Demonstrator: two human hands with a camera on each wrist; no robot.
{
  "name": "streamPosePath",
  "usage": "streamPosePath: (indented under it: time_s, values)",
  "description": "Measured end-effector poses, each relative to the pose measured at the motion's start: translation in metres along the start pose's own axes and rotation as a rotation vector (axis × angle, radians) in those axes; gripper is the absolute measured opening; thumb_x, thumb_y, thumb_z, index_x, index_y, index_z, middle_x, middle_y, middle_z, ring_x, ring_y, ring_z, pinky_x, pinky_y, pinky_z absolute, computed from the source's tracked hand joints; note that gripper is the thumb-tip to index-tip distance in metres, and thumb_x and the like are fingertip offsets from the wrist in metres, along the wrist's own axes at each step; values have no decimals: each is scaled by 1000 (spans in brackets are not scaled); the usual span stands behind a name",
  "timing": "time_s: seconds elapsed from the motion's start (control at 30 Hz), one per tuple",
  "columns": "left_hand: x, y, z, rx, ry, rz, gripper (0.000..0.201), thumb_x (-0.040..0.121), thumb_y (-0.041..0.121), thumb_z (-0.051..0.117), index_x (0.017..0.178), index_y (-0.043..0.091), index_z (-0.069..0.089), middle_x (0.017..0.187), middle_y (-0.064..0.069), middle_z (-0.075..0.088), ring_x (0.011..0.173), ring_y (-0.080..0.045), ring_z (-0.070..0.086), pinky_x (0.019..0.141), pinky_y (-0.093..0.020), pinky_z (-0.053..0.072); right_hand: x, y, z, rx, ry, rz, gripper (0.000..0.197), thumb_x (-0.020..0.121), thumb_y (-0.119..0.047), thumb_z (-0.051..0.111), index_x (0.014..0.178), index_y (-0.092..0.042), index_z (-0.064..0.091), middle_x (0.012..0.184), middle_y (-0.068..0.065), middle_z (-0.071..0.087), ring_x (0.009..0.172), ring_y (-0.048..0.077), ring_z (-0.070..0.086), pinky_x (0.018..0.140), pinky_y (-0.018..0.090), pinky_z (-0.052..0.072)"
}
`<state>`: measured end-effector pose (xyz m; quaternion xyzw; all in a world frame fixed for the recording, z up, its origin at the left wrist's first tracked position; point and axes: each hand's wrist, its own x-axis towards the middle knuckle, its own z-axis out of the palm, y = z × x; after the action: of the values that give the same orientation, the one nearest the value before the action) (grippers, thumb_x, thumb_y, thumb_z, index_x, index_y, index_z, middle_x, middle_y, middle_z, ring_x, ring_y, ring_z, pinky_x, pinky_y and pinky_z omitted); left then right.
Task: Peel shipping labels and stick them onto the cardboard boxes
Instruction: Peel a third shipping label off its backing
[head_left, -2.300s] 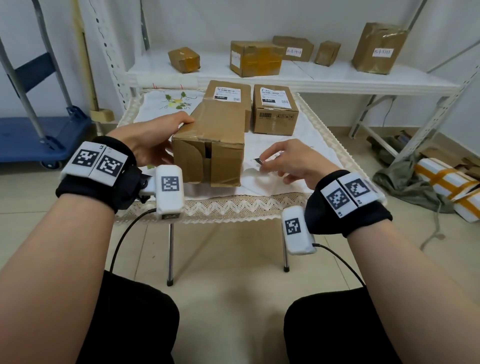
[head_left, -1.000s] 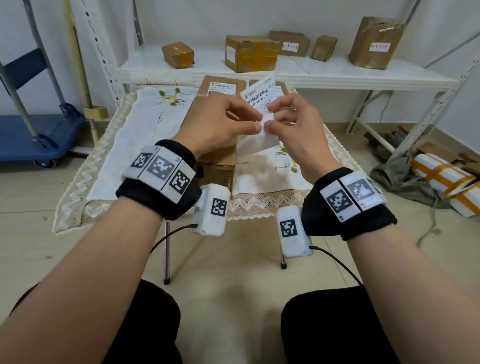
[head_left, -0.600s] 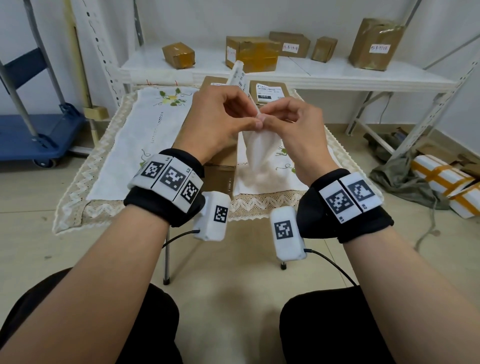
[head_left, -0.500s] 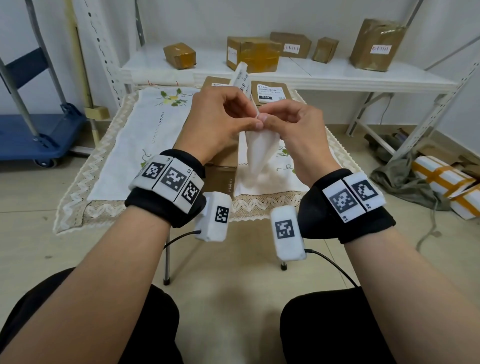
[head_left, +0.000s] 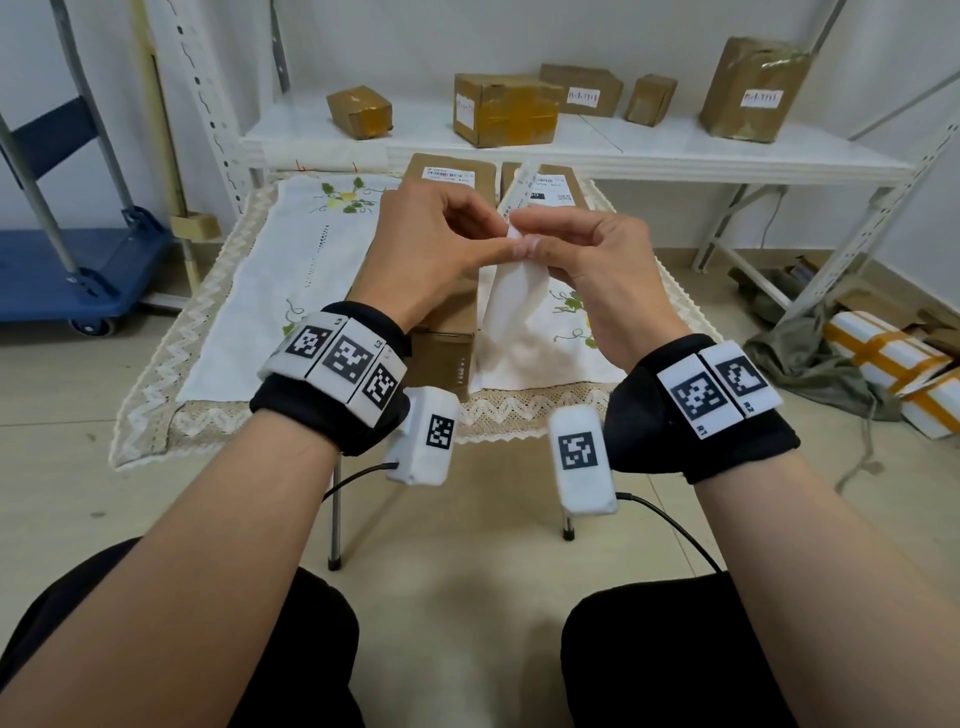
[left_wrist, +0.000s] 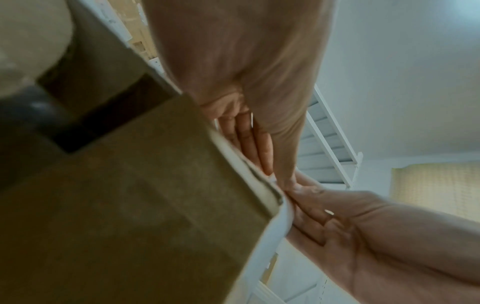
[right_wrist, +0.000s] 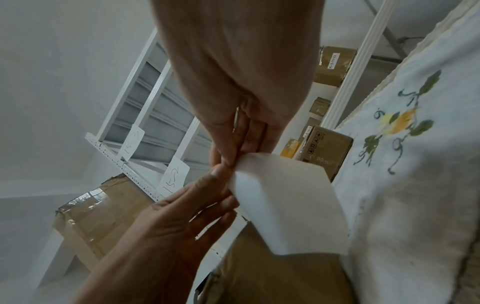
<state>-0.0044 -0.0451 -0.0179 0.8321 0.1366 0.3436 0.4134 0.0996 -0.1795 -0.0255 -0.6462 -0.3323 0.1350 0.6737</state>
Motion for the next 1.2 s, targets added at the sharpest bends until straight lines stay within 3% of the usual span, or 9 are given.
streamPosePath:
  time_s: [0.13, 0.3, 0.4, 0.53, 0.6, 0.8, 0.93, 1.1, 1.2]
  values:
    - [-2, -2, -1, -4, -23, -10, 21, 75, 29, 90, 88, 15, 81, 83, 7, 76, 76, -3, 72, 71, -16, 56, -1, 0, 1, -7, 1, -5, 18, 84, 7, 74, 86, -11, 76, 85, 8, 77, 85, 22, 70, 94, 42, 57]
    - [-4, -3, -1, -33, -38, -39, 9, 80, 23, 85, 88, 22, 82, 80, 7, 77, 74, -7, 74, 71, -23, 60, 1, 1, 4, -18, 26, -4, 17, 84, 5, 76, 85, -11, 70, 87, 21, 70, 85, 26, 66, 97, 53, 54]
    - [-3, -5, -1, -57, -38, -49, 5, 83, 23, 83, 87, 22, 81, 80, 5, 78, 74, -11, 75, 73, -29, 62, 2, 1, 5, -39, 26, -15, 19, 84, 2, 78, 85, -14, 68, 84, 14, 68, 85, 25, 64, 92, 48, 56]
    - [-2, -6, 2, -94, -23, -82, 3, 84, 26, 82, 85, 24, 81, 79, 4, 78, 76, -13, 75, 71, -28, 60, 3, 3, 8, -78, 21, -43, 21, 83, 0, 79, 84, -15, 63, 75, -2, 59, 77, 12, 57, 69, 17, 48]
    - [-1, -6, 2, -112, -9, -107, 1, 85, 22, 81, 86, 23, 80, 81, 4, 77, 76, -12, 75, 72, -27, 61, 3, 3, 8, -99, 26, -41, 21, 84, 2, 75, 82, -16, 63, 76, -3, 58, 74, 9, 55, 66, 13, 45]
    - [-1, -3, 6, -127, 16, -129, 8, 88, 21, 78, 83, 27, 76, 81, 4, 77, 76, -11, 75, 72, -23, 61, 2, 3, 8, -67, 89, 23, 19, 85, -8, 79, 87, -15, 61, 76, 0, 61, 71, 8, 58, 61, 10, 44]
    - [-1, -1, 5, -189, 29, -135, 3, 89, 15, 76, 89, 19, 76, 83, -3, 78, 76, -15, 75, 70, -21, 59, 1, 4, 5, -68, 10, 91, 24, 85, -20, 83, 101, -6, 72, 93, 16, 75, 74, 10, 67, 66, 18, 49]
    - [-2, -3, 4, -225, -18, -141, 8, 91, 14, 75, 85, 20, 76, 80, -7, 77, 70, -12, 71, 69, -24, 59, 1, 3, 4, -105, -32, 95, 8, 89, -15, 78, 88, -9, 72, 84, 4, 69, 70, 6, 61, 63, 11, 46]
    - [-1, -5, 2, -249, -37, -169, 10, 92, 13, 74, 85, 20, 75, 79, -5, 76, 71, -12, 71, 72, -24, 60, 1, 2, 3, -132, -13, 116, 18, 89, -15, 77, 77, -15, 63, 83, 3, 67, 75, 11, 60, 68, 17, 44]
